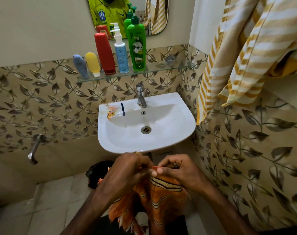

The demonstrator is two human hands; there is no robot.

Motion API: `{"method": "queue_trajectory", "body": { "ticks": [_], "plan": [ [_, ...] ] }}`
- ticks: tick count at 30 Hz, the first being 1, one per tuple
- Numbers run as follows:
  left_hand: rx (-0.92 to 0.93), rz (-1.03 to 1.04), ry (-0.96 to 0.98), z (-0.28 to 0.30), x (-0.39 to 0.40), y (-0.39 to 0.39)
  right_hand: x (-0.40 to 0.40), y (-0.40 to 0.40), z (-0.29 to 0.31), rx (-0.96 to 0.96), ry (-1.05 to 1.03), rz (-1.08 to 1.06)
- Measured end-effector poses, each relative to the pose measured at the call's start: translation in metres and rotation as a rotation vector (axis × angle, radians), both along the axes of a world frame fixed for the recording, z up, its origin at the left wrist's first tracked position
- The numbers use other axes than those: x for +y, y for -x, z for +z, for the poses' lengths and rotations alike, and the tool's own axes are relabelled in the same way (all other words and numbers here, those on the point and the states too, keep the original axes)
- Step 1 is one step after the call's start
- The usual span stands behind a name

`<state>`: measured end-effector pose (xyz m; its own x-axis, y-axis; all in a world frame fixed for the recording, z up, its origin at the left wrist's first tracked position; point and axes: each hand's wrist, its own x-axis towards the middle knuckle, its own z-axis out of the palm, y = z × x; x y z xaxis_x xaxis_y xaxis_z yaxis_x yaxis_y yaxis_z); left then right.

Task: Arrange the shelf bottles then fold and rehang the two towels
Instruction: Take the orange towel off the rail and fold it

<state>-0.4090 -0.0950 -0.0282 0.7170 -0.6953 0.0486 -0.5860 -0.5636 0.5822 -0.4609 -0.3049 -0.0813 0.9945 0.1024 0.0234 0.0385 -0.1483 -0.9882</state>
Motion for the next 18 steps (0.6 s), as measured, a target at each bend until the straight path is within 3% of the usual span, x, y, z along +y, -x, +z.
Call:
{"method": "queue_trajectory", "body": {
  "ticks": [9,18],
  "plan": [
    [0.039,-0.005,0.048,0.012,0.005,0.002,-0.025,0.004,-0.002,0.171,0.184,0.187],
    [0.002,0.106,0.012,0.015,0.027,-0.009,-0.027,0.001,0.0,0.089,0.187,0.072]
  ]
}}
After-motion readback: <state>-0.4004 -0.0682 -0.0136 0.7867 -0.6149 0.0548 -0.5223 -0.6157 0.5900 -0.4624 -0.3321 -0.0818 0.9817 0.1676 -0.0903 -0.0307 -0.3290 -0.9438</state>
